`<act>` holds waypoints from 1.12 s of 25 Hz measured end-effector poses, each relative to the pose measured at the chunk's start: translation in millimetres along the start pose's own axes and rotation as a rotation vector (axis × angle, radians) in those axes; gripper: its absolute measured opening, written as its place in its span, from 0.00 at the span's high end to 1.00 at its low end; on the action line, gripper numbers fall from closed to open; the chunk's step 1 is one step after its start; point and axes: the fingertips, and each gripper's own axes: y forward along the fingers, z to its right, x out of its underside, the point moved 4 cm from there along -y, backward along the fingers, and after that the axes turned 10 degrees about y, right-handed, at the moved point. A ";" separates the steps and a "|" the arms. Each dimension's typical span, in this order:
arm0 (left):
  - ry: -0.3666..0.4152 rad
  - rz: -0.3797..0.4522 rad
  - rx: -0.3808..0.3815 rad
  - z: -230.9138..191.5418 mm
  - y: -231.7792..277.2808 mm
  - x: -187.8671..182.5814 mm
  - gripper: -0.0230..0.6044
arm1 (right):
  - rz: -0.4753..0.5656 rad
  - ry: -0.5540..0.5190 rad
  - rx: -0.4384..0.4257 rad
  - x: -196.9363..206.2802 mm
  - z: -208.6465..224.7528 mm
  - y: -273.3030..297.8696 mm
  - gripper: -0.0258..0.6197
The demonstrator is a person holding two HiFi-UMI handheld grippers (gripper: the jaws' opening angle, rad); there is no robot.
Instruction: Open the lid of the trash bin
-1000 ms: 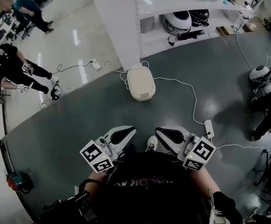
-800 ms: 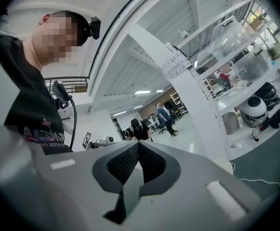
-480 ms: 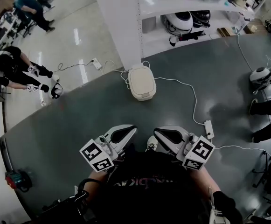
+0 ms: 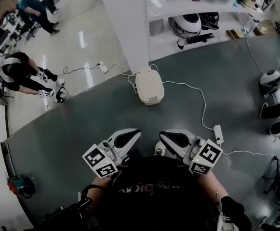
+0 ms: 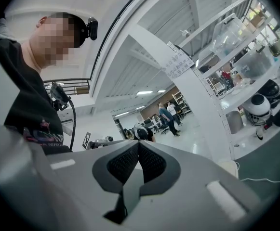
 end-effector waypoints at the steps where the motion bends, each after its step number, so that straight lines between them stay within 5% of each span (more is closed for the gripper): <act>1: -0.005 0.004 -0.004 -1.1 -2.9 0.1 0.96 | -0.002 0.001 0.000 0.9 -0.6 2.2 0.95; 23: 0.007 0.001 0.118 -99.3 -87.4 -40.6 0.96 | 0.092 -0.018 0.135 5.5 -24.7 125.8 0.95; 28: 0.082 -0.046 0.151 -122.4 -101.7 -44.0 0.96 | 0.126 -0.013 0.186 5.4 -26.6 151.2 0.95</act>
